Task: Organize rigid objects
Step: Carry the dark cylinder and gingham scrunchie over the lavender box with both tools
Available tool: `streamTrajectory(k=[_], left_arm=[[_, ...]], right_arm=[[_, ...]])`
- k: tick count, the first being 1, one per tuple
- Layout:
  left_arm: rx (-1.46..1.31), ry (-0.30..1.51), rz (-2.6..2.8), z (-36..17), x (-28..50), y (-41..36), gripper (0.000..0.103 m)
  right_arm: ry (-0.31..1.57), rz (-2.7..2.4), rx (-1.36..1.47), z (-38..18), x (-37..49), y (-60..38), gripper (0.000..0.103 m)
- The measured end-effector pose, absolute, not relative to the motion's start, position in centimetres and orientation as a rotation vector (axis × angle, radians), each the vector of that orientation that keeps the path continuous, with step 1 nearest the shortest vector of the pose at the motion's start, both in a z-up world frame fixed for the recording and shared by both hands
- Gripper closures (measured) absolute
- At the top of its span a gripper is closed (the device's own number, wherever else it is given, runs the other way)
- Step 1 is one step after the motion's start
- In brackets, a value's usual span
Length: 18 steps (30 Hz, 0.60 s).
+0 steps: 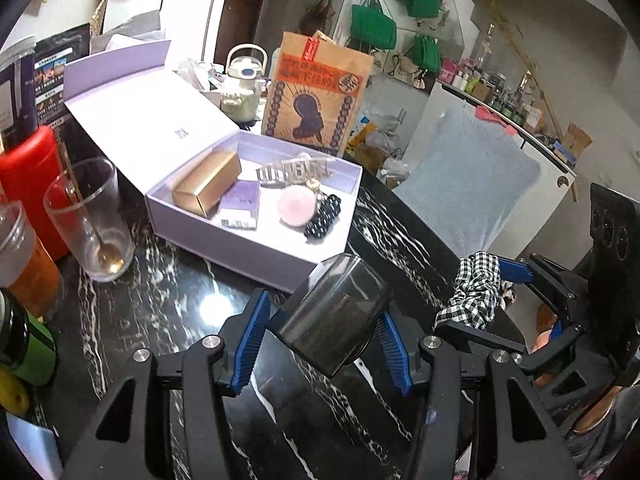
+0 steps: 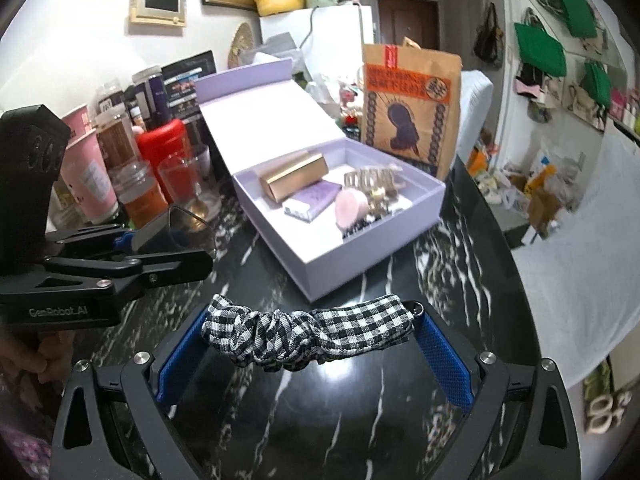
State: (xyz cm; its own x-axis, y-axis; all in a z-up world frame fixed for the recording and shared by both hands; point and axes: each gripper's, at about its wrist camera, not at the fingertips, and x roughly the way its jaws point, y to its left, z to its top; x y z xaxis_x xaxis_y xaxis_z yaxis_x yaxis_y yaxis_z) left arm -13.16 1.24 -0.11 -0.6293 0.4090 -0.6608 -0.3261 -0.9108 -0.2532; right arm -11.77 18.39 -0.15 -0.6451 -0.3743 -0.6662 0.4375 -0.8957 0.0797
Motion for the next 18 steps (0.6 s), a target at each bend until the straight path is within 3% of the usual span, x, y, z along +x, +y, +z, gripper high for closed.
streamTrajectory(k=[18], left_arm=[[-1.017,-0.149,2.585,2.2,-19.3,0.6,0.050]], right_arm=[[0.148,-2.461,0.889,2.4,-18.3,17.3,0.004]])
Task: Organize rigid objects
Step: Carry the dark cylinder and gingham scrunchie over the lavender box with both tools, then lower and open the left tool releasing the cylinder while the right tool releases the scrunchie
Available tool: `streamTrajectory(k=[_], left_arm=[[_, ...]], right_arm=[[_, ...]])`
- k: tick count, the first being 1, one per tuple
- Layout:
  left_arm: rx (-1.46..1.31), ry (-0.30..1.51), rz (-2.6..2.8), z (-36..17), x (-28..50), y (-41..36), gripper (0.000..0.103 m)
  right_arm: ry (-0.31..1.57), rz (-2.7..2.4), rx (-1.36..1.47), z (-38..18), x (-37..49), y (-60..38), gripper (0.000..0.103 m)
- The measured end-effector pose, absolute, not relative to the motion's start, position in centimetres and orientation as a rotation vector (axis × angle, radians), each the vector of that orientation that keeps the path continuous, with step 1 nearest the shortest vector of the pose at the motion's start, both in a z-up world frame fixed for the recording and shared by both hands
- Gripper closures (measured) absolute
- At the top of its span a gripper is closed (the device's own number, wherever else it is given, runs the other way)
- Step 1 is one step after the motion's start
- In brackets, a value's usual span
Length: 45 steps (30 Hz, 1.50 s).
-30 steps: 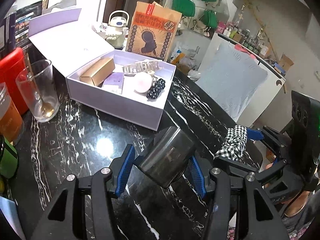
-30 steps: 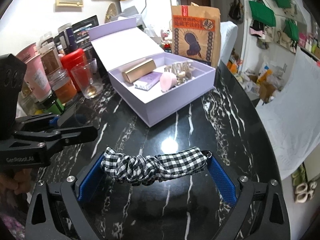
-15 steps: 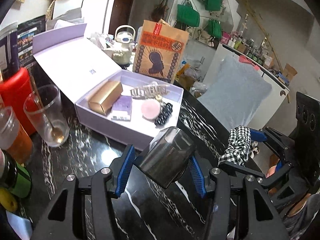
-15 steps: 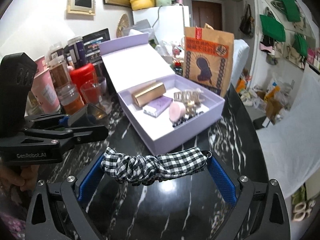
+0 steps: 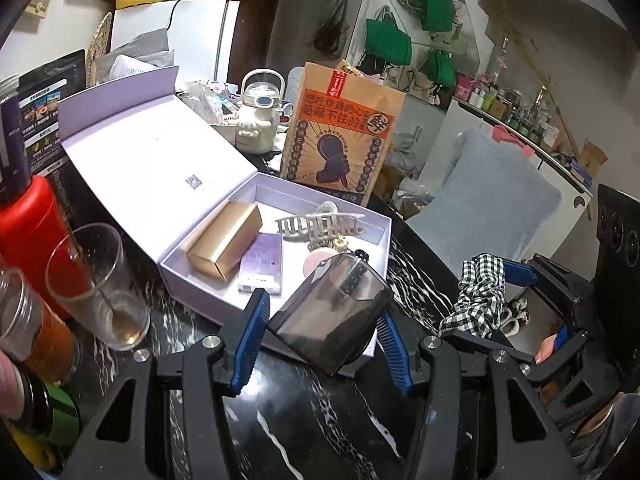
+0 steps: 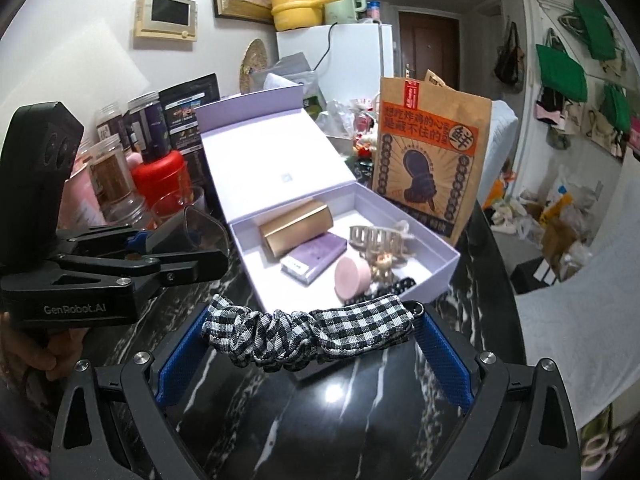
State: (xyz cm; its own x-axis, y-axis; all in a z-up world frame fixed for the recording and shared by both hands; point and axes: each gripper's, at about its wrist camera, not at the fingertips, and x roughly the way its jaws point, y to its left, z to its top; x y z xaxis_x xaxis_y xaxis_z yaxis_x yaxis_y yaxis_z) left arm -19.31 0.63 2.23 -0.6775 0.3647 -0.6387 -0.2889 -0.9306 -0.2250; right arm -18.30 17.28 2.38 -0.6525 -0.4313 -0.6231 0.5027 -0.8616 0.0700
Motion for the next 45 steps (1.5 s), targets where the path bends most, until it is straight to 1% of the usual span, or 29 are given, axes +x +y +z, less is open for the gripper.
streamTrajectory(k=[13,24,33,36,40,45], left_arm=[[-1.033,-0.168,2.596,1.8,-24.5,0.1,0.050],[-1.013,-0.104,2.587,1.9,-28.4,1.4,0.050],[-1.071,-0.066,2.624,-0.8,-31.2,1.8,0.050],[-1.077,-0.009,2.672,-1.6,-31.7,1.9,0.050],[-1.111,-0.032,2.660,-2.7,-32.4,1.6,0.050],[-1.158,0.003,2.678,-4.2,-33.0,1.5,0.050]], right_arm=[[0.164,-2.486,0.870,3.1,-23.9,17.3,0.004],[0.164,-2.481,0.898,2.2,-28.3,17.3,0.004],[0.166,-2.482,0.984,-0.5,-31.2,17.5,0.004],[0.184,-2.486,1.002,-1.2,-31.7,17.3,0.004],[0.183,-2.468,1.021,-2.0,-32.0,17.0,0.004],[0.215,-2.454,1.043,-2.9,-32.5,16.1,0.004]])
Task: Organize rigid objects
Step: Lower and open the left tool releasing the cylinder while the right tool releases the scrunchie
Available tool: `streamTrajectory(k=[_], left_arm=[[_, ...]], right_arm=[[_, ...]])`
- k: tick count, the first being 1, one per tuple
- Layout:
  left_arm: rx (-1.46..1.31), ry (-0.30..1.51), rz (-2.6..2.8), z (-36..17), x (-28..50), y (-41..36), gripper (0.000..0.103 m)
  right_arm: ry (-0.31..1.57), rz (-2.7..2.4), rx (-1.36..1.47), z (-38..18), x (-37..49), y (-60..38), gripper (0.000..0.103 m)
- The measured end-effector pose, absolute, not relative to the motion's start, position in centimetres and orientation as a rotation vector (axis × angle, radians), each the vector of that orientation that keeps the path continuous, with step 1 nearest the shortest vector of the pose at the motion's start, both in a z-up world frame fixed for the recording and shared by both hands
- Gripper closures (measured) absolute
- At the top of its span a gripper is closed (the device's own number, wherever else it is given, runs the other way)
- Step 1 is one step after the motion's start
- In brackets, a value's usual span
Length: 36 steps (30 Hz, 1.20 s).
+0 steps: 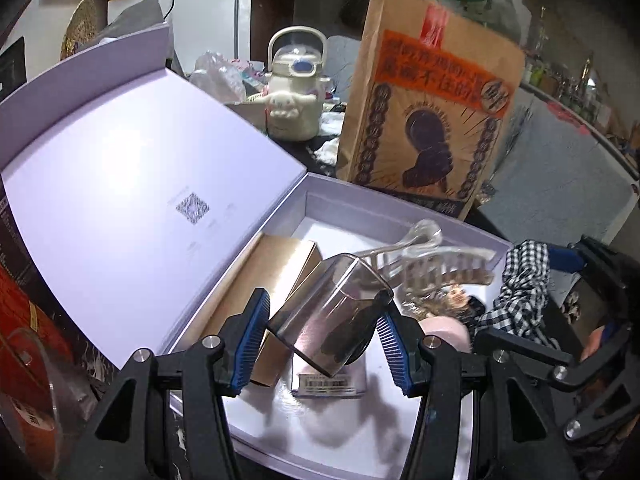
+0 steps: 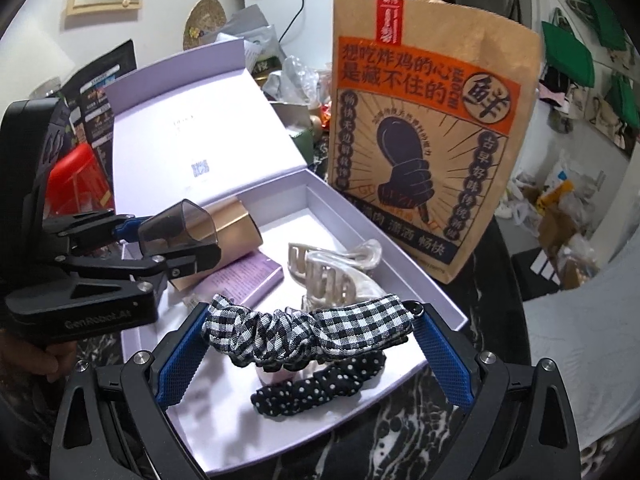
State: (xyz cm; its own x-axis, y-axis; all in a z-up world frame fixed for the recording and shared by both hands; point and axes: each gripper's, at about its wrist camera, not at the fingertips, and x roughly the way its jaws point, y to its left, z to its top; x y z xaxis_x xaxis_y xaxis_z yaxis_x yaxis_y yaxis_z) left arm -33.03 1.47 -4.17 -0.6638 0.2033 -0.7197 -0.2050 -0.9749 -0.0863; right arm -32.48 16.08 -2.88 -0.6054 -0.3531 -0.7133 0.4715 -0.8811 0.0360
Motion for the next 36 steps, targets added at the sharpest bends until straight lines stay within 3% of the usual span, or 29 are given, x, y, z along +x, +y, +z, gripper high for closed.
streamTrajectory(k=[36], left_arm=[[-1.238,0.172,2.731,-4.8,-33.3,2.2,0.049]], right_arm=[[0.312,-2.441,1.136,-4.7,-32.7,14.5,0.003]])
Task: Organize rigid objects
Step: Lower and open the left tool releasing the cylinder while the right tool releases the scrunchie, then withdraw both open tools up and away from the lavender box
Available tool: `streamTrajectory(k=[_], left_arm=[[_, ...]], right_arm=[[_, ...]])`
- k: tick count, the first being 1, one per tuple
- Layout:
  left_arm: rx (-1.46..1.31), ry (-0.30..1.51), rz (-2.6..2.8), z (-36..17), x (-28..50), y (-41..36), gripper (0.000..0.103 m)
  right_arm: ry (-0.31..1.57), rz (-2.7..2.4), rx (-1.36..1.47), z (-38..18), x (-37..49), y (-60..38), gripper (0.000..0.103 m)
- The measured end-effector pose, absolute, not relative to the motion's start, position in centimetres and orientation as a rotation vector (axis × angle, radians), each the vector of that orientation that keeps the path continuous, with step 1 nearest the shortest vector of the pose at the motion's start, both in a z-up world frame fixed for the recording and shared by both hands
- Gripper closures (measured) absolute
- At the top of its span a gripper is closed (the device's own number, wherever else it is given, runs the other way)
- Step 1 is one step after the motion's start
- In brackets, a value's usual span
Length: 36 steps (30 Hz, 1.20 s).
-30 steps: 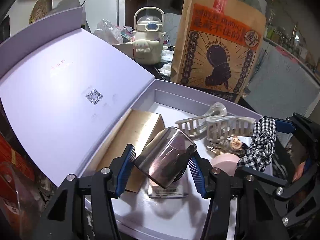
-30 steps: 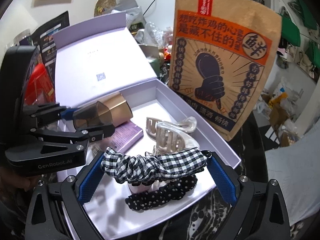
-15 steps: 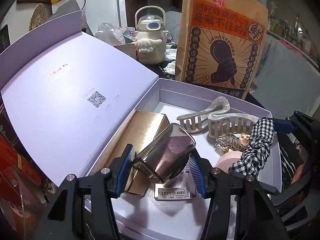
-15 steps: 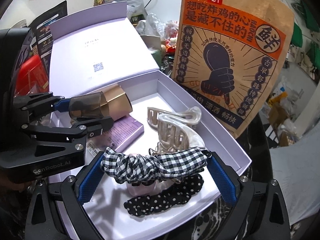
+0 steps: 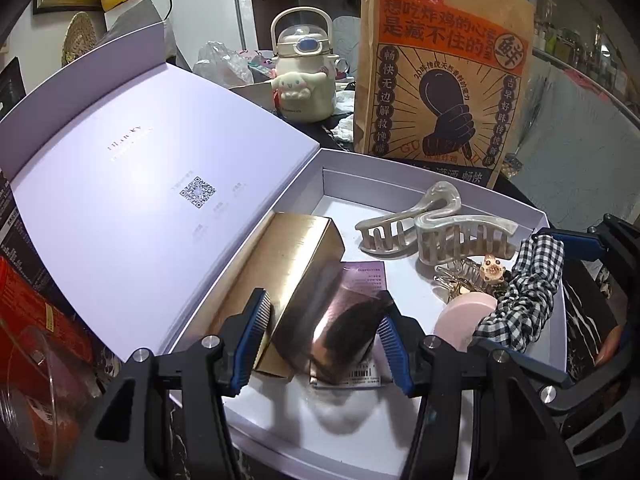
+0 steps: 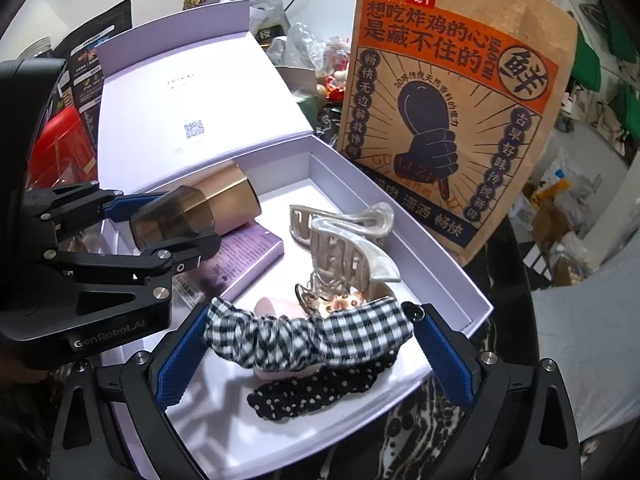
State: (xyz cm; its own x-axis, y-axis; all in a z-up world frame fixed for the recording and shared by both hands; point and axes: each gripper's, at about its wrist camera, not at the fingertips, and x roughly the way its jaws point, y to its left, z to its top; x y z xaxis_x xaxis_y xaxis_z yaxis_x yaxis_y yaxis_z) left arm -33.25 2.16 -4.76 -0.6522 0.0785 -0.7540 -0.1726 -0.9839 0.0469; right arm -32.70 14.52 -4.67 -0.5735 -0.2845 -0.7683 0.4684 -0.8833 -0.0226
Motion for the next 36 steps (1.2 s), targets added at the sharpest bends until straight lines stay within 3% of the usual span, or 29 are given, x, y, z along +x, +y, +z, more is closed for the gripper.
streamTrajectory(k=[27,29,32,36], left_arm=[[-1.194,0.150,2.793,-0.5,-29.5,1.0,0.048],[-1.186,0.149,2.798,0.1,-29.1,0.8,0.042],[-1.162,0.149,2.802,0.9,-28.4,0.7,0.022],[-1.136,0.160,2.816,1.8,-27.3,0.7,0.020]], right_arm=[[0.310,-2.564,1.160,-1.3,-30.1,16.2,0.001],[0.309,-2.581,1.159,-0.6,-29.6,16.3,0.001],[0.310,-2.598,1.139,0.3,-28.8,16.4,0.001],[0.340,-2.644,1.100,1.6,-27.2,16.4,0.001]])
